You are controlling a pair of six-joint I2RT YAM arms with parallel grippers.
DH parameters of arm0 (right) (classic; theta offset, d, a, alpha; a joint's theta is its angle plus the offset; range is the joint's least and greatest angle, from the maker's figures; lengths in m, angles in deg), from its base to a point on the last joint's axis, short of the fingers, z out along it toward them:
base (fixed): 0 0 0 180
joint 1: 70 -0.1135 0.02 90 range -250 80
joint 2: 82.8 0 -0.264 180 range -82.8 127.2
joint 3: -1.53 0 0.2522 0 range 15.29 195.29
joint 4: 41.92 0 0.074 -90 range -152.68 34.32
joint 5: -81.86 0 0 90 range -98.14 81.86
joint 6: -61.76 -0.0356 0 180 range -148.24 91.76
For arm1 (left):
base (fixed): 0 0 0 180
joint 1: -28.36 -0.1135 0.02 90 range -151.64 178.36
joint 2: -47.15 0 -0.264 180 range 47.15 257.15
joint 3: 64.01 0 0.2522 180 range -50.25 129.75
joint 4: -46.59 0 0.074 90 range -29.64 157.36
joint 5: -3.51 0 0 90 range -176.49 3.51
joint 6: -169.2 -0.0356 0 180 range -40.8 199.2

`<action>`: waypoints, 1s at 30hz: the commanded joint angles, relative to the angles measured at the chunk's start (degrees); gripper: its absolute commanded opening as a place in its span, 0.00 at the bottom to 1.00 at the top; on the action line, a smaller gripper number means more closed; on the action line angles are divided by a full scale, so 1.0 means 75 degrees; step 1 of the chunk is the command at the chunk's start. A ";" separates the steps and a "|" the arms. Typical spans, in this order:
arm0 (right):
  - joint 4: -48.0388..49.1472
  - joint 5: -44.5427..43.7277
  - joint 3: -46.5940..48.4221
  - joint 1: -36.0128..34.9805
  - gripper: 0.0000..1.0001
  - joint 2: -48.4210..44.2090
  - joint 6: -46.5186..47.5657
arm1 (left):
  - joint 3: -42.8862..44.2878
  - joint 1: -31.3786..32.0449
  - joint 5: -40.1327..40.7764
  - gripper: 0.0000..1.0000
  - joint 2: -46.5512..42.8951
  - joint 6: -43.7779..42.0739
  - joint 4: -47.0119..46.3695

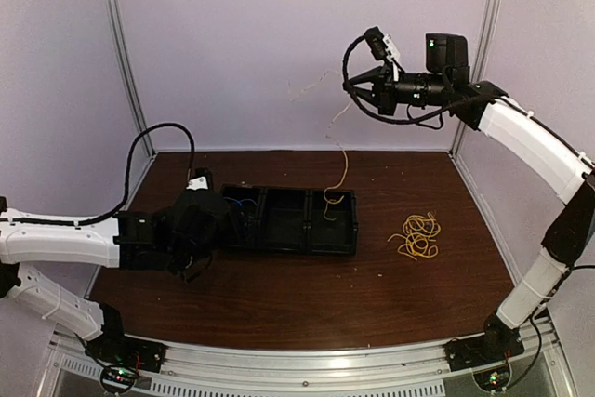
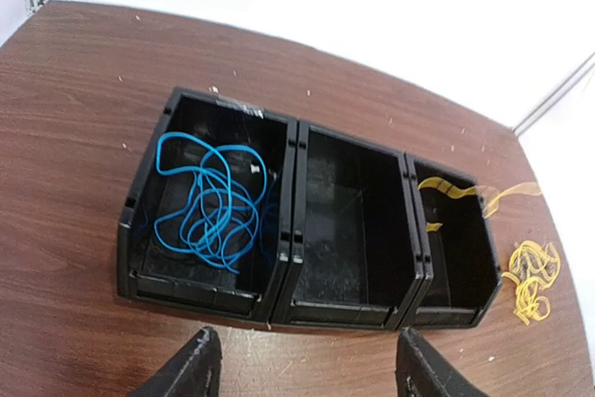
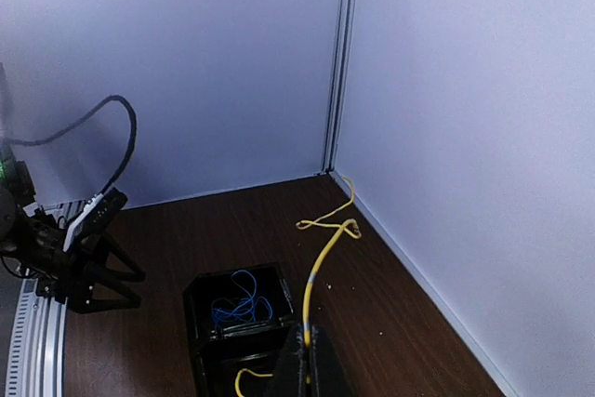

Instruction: Untangle the cables

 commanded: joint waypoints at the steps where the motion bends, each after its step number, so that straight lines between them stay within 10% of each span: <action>1: 0.0541 -0.0015 -0.1009 -0.0071 0.00 -0.0030 -0.0179 | -0.0196 -0.0030 0.0667 0.66 -0.0424 0.0132 0.0182; 30: -0.0834 -0.1775 -0.2994 -0.0655 0.00 0.1958 0.1363 | -0.0372 -0.0042 0.0717 0.69 -0.0045 -0.0425 -0.0193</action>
